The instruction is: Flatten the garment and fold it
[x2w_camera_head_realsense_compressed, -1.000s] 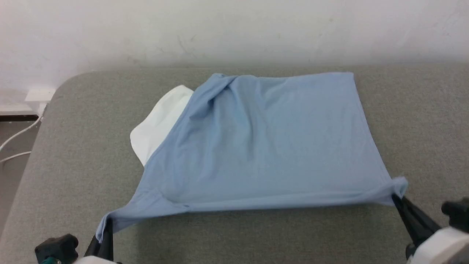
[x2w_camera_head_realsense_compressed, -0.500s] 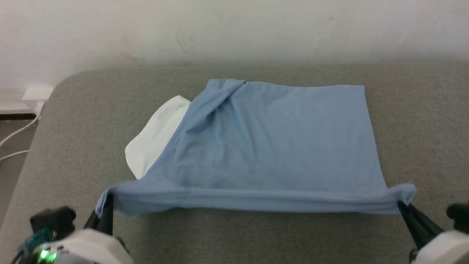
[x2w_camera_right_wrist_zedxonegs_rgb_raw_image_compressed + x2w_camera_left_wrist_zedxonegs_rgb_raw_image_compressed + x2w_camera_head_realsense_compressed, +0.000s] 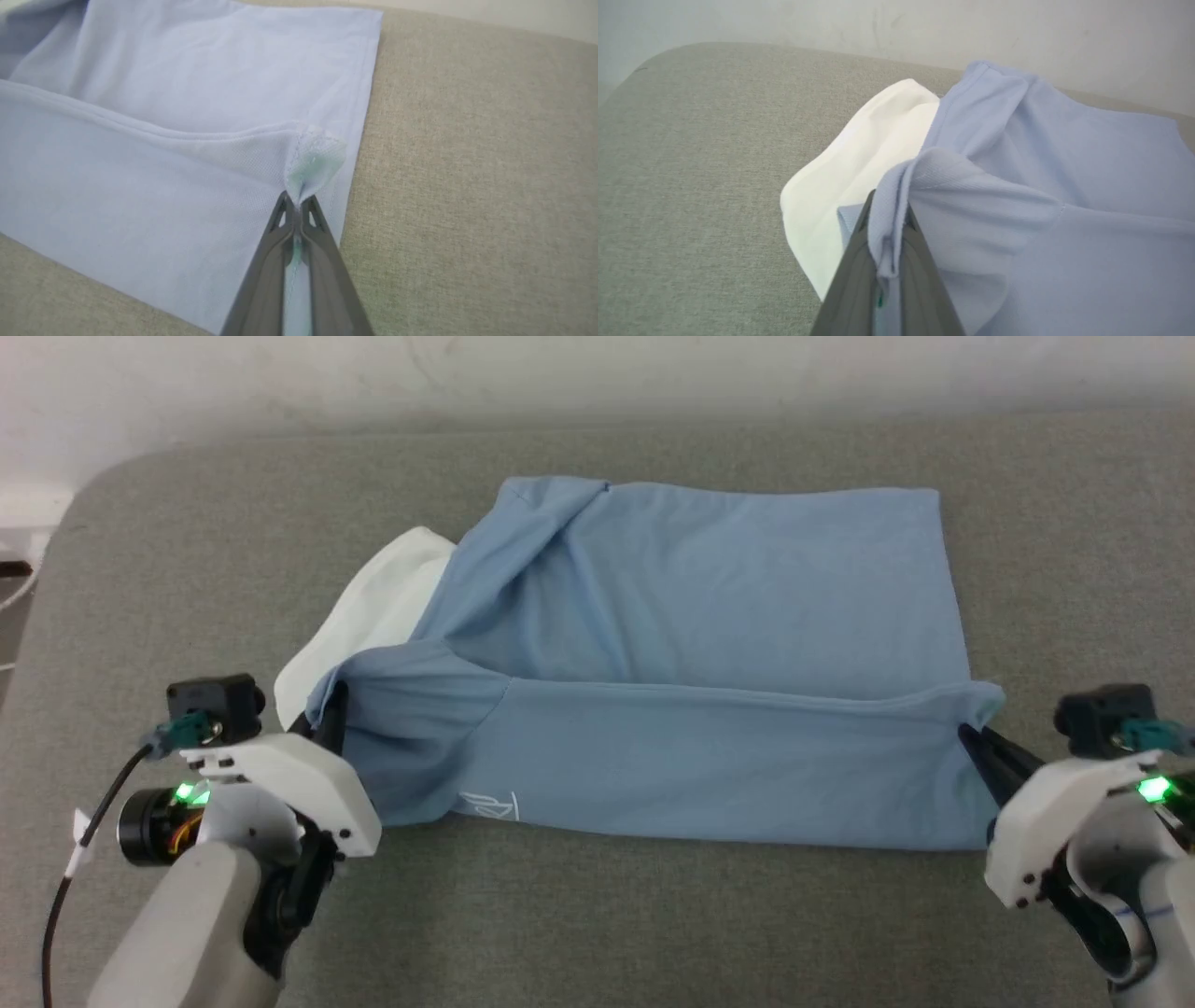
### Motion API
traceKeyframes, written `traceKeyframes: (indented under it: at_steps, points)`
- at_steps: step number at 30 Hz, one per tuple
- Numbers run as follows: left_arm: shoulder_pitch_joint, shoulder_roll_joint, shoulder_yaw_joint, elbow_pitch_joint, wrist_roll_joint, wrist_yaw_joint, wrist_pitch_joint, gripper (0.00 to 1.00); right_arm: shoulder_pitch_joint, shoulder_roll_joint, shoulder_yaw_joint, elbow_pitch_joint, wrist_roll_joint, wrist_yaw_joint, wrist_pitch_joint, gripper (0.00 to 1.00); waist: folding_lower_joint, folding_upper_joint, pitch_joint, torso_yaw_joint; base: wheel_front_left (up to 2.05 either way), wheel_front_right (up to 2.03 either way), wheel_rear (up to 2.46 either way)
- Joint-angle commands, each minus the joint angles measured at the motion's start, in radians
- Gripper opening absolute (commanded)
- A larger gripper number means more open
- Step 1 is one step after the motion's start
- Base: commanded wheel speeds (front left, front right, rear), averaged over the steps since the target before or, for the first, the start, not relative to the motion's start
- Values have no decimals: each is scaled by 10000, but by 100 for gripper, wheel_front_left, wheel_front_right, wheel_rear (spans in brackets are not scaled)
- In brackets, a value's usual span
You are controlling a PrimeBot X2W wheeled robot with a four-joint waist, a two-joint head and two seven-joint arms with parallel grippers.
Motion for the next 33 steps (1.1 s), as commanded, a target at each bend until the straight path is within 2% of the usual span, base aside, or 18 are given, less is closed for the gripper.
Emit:
traceKeyframes:
  at_steps: [1, 3, 4, 5, 6, 7, 8, 9, 10, 14, 20, 22, 26, 33]
  points:
    - [-216, -57, -49, 228, -46, -95, -43, 0, -266, -96, 139, 263, -26, -21, -112, 0, -3, -1, 231, -117, 0, 0, 0]
    - [-511, -196, -165, 776, -27, -245, -124, 0, -711, -114, 443, 988, 4, -21, -449, 0, -3, -1, 329, -119, 0, 0, 0]
    - [-646, -271, -217, 1034, -22, -316, -172, 0, -910, -103, 585, 1350, 50, -21, -615, 4, -3, -1, 377, -104, 0, 0, 0]
    - [-762, -339, -274, 1295, -26, -398, -200, 0, -1098, -119, 754, 1704, 40, -21, -787, 13, -3, -1, 397, -95, 0, 0, 0]
    - [-872, -411, -308, 1526, -36, -475, -268, 0, -1255, -100, 900, 2058, 71, -21, -928, 36, -3, -1, 415, -83, 0, 0, 0]
    - [-974, -488, -320, 1739, -56, -536, -358, 17, -1401, -66, 1048, 2376, 140, -21, -1065, 49, -3, -1, 425, -70, 0, 0, 0]
    - [-1050, -560, -339, 1950, -77, -599, -433, 39, -1526, -46, 1164, 2663, 193, -21, -1227, 95, -3, -1, 415, -52, 0, 0, 0]
    - [-1113, -622, -366, 2129, -88, -666, -511, 95, -1628, -45, 1272, 2932, 244, -21, -1393, 100, -3, -1, 397, -30, 0, 0, 0]
    - [-1162, -684, -366, 2266, -103, -721, -639, 100, -1704, -48, 1385, 3147, 298, -21, -1581, 100, -3, -1, 362, -6, 0, 0, 0]
    - [-1073, -788, -249, 2521, -193, -870, -1233, 100, -1689, -117, 1645, 3454, 384, -21, -2765, 100, -3, -1, 30, 69, 0, 0, 0]
    - [-400, -536, 115, 1994, -507, -819, -1483, 100, -787, 152, 979, 2726, -46, -21, -4657, 100, -3, -1, -656, 85, 0, 0, 0]
    - [-117, -333, 180, 1653, -716, -802, -1053, 100, -357, 371, 633, 2247, -342, -21, -4983, 100, -3, -1, -834, 51, 0, 0, 0]
    - [250, 290, 121, 921, -1142, -823, 489, 100, 581, 903, -60, 1039, -938, -21, -5125, 100, -3, -1, -1013, -32, 0, 0, 0]
    - [279, 1159, -98, 451, -1659, -733, 2893, 100, 1852, 1749, -471, -1079, -1536, -21, -4585, 100, -3, -1, -886, -434, 0, 0, 0]
